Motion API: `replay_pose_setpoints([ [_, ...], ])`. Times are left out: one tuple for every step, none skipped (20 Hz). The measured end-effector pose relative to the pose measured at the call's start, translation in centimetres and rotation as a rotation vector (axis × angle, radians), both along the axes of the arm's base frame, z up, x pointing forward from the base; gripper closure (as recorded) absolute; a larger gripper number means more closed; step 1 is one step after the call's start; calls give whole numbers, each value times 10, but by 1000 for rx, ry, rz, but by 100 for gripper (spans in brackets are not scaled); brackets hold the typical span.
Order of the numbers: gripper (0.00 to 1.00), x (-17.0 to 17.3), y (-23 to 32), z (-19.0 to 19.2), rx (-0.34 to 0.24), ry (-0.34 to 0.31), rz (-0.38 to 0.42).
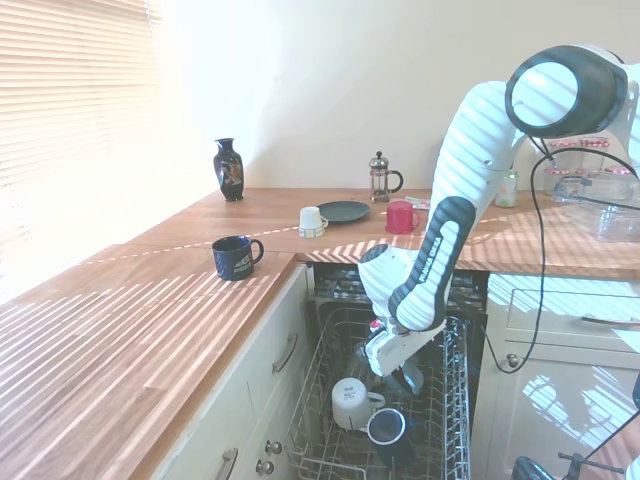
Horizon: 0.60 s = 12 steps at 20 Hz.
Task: Take a mug cup out of the rack
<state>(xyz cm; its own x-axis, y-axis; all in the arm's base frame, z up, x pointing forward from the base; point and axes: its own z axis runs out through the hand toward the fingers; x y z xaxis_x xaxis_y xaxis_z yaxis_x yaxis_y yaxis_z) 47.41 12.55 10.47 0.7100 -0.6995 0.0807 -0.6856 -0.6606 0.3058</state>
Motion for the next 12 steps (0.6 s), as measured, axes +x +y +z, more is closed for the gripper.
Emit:
replay_pose_setpoints([
  [0, 2, -1, -2, -6, 0, 2],
  [0, 4, -2, -4, -13, 1, 3],
  [0, 7, -2, -6, -19, 1, 4],
  [0, 10, -2, -9, -23, 1, 5],
  [0, 13, -3, -12, -26, 2, 7],
  [0, 15, -4, -14, -28, 2, 8],
  [0, 17, -5, -17, -30, 4, 8],
  [0, 19, -8, -20, -33, 6, 7],
  [0, 20, -11, -23, -37, 8, 5],
  [0, 21, -14, -27, -39, 11, 3],
  [0, 22, -16, -31, -40, 13, 5],
  [0, 22, -18, -35, -39, 15, 9],
])
